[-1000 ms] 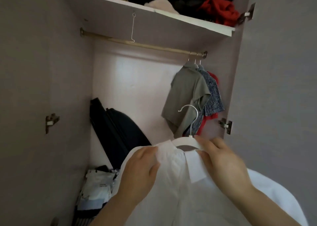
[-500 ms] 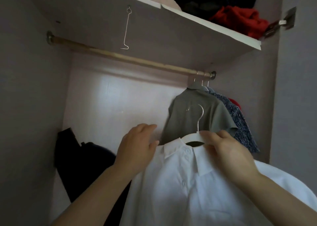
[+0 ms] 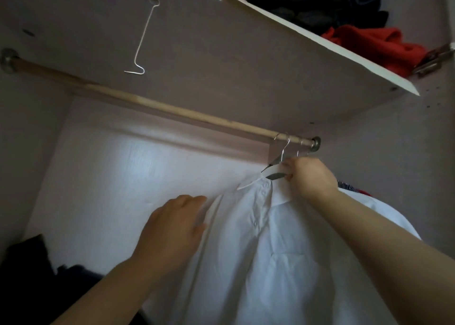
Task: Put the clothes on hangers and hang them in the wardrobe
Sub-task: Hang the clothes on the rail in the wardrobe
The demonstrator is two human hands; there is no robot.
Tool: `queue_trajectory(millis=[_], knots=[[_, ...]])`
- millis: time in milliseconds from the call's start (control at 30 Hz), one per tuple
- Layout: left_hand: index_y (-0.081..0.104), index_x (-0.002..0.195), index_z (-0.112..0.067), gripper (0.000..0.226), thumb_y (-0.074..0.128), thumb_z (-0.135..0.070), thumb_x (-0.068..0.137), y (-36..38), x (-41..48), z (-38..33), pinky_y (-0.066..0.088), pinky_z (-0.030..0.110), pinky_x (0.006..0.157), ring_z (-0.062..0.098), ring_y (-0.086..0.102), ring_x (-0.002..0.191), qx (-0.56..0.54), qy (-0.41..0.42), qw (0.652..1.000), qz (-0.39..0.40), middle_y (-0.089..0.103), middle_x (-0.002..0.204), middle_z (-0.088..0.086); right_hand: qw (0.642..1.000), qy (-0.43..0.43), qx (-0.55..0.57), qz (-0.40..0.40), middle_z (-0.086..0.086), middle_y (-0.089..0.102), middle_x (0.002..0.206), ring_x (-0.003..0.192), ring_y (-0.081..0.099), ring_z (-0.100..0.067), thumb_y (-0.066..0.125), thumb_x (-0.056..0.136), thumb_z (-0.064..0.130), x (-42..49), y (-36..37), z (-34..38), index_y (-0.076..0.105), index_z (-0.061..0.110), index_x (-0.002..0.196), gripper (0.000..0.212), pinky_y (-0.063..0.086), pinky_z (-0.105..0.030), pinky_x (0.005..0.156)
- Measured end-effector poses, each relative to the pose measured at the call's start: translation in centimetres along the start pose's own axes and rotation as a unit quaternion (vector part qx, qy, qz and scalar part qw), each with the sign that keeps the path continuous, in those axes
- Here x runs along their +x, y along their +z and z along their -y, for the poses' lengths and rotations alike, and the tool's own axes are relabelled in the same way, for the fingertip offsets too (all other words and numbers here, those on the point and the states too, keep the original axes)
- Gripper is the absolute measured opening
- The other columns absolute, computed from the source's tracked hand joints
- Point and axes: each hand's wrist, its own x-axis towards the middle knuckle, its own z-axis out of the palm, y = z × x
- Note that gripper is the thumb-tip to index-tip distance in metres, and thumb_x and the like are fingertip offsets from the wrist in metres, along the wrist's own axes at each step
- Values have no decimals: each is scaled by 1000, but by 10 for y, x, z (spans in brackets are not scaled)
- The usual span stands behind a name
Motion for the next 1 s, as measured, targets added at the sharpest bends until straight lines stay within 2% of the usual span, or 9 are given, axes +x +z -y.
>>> queue_trajectory(millis=[167,267,400,467,600,667,767,900,1000], knots=[[29,141,-33,50,45,-37,93,20,28,8,31,24,102,10,40,124,20,-2,1000,-19,41,139,-10,996,62,58,-17,-13,57,122,114,53,-32,39,95,9,60,14,3,55,13,125,34,43,-40,93],[27,141,-35,51,44,-39,94,30,37,13,30,23,103,7,38,125,30,4,999,-32,39,140,-13,997,46,30,-53,-15,59,118,108,56,-33,44,93,10,83,25,2,57,9,119,30,46,-37,82],[24,142,-37,51,42,-42,94,41,41,19,27,21,104,4,36,126,37,4,999,-39,35,142,-17,996,73,54,-19,-14,60,120,111,57,-31,43,93,5,105,41,1,58,8,122,33,46,-38,88],[23,142,-38,52,41,-42,93,45,40,21,26,21,104,3,35,127,40,3,999,-35,34,143,-18,995,87,57,1,-14,58,122,113,56,-31,44,92,5,106,51,2,56,9,121,32,45,-36,86],[22,142,-38,52,41,-42,94,51,33,27,26,20,104,3,34,128,45,-3,999,-23,33,143,-18,998,52,-12,-17,-14,49,124,113,53,-31,45,88,4,95,68,6,54,14,124,38,42,-36,77],[21,142,-38,52,41,-42,94,53,28,29,25,20,105,3,33,129,45,-9,999,-11,31,144,-18,998,56,-18,-7,-12,45,128,118,49,-31,45,90,5,90,66,10,53,20,127,41,43,-38,85],[20,143,-37,53,41,-42,94,51,20,28,25,20,106,3,33,129,42,-19,999,10,31,145,-17,998,45,-38,-2,-14,46,128,120,46,-31,45,89,7,78,64,14,49,15,130,42,42,-39,91],[22,143,-35,53,42,-41,94,41,5,26,25,19,106,4,33,130,28,-34,999,24,31,147,-15,995,-15,-95,-1,-13,43,133,123,39,-30,52,87,25,45,67,22,42,20,135,49,31,-39,101],[24,143,-33,53,44,-40,94,32,-12,21,26,19,104,6,36,128,11,-44,998,43,33,146,-12,992,-58,-108,-12,-9,42,136,126,37,-29,47,88,23,11,74,29,44,22,134,46,26,-40,105]])
